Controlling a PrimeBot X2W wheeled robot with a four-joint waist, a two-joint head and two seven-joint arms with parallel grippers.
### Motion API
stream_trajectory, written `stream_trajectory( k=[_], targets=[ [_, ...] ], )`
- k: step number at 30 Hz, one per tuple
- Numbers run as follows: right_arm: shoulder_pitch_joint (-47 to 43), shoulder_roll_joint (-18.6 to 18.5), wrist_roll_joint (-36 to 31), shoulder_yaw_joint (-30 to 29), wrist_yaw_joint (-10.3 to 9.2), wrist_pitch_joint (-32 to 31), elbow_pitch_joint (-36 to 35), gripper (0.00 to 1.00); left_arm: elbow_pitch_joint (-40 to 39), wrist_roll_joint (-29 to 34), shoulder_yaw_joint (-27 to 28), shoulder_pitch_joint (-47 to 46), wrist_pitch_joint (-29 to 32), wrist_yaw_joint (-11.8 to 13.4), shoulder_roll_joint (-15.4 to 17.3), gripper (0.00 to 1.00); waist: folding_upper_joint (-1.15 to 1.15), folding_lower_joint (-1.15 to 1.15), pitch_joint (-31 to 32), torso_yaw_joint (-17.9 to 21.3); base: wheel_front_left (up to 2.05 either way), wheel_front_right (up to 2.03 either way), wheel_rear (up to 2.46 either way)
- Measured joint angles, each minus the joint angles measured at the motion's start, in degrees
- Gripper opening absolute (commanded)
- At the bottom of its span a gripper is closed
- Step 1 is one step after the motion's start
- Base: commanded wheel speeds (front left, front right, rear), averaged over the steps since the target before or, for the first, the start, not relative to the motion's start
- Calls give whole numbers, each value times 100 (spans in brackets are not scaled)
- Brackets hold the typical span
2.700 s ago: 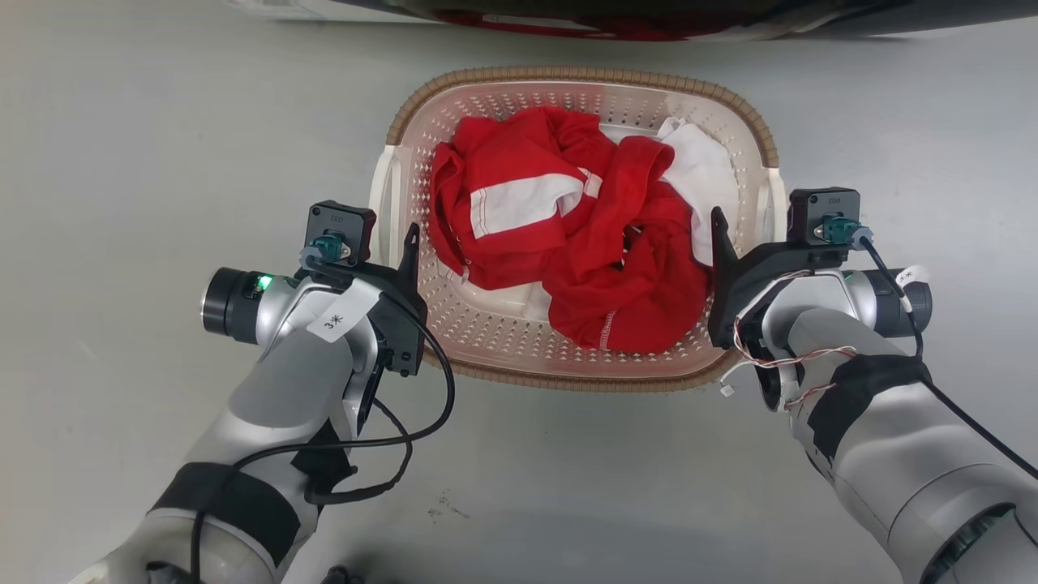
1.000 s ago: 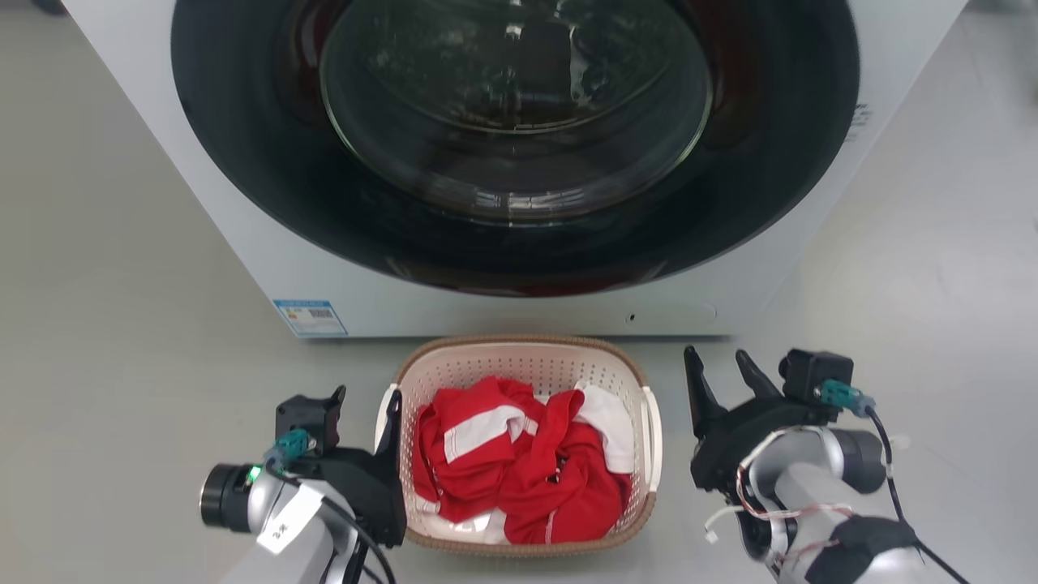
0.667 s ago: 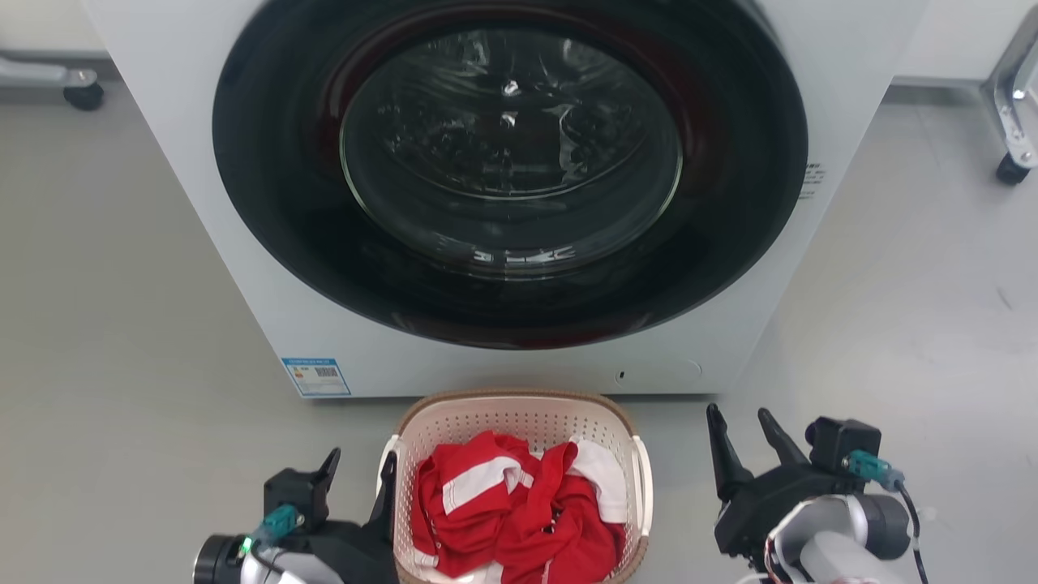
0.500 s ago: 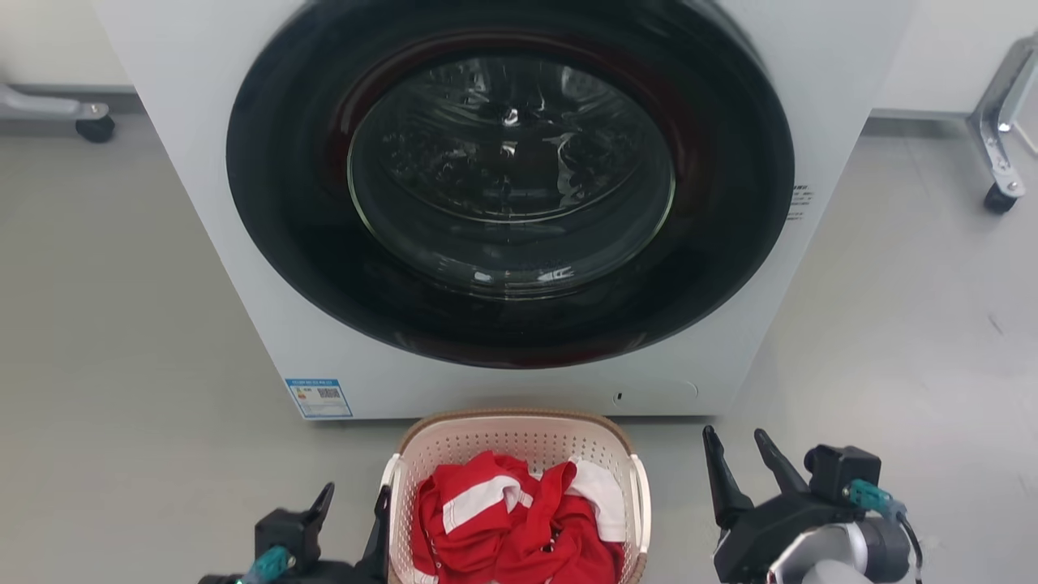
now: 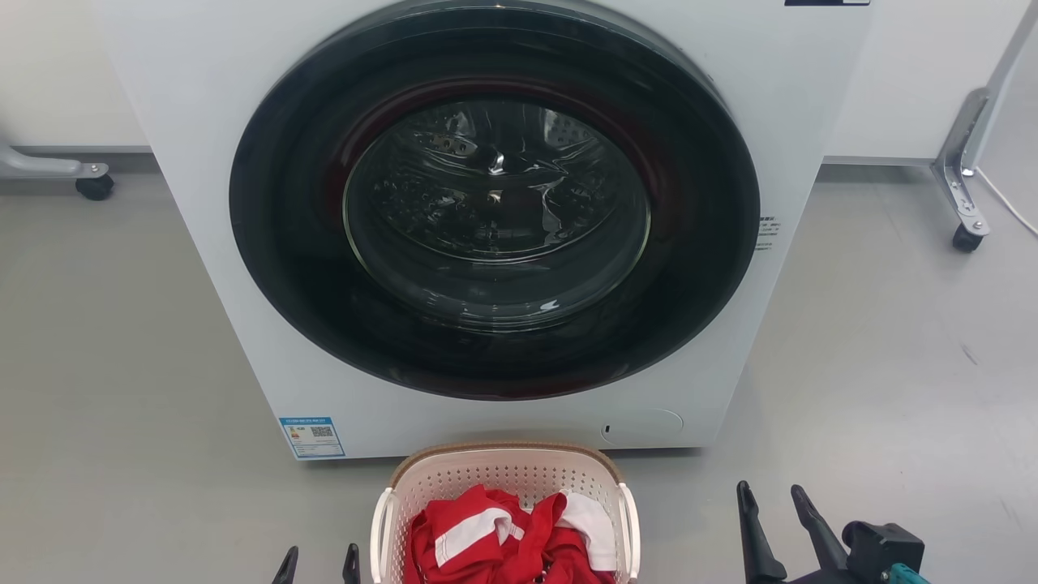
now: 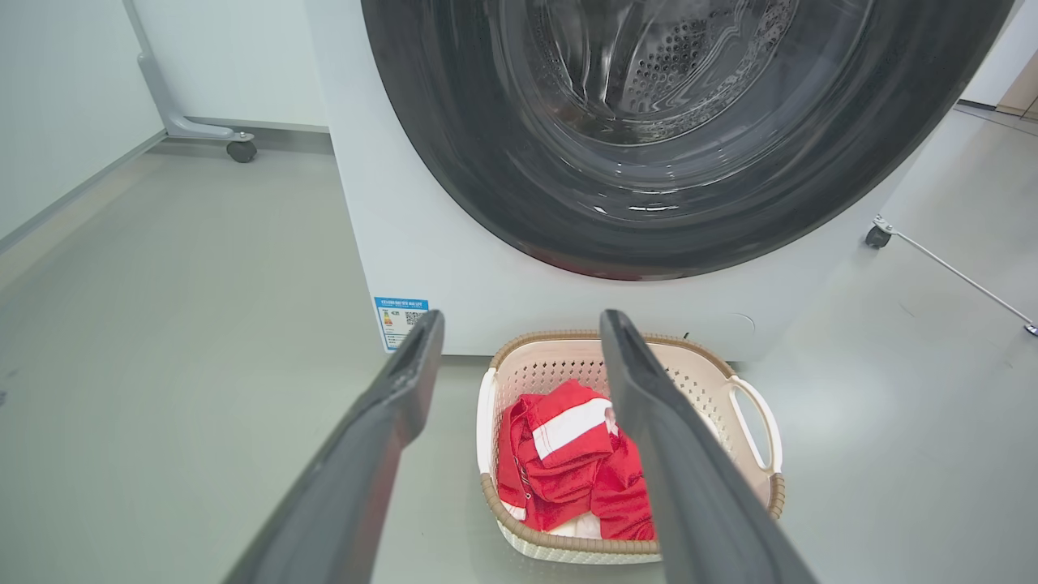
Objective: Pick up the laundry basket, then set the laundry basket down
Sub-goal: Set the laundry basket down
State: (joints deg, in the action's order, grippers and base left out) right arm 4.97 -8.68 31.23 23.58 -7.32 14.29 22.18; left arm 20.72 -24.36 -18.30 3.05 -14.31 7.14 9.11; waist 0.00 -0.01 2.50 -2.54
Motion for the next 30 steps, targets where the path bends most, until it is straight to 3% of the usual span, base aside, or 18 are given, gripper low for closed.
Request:
stream_trajectory(
  k=[15,30],
  targets=[
    [-607,246,-687,-519,0,-1,-769,100,-904,694,637,698,0,0,-221,100,0,1,46,52,0,0,0],
    [-806,378,-1051,-784,0,-1,-1109,100,-1422,1021,675,808,0,0,-349,100,0,1,-7,100,0,0,0]
  ],
)
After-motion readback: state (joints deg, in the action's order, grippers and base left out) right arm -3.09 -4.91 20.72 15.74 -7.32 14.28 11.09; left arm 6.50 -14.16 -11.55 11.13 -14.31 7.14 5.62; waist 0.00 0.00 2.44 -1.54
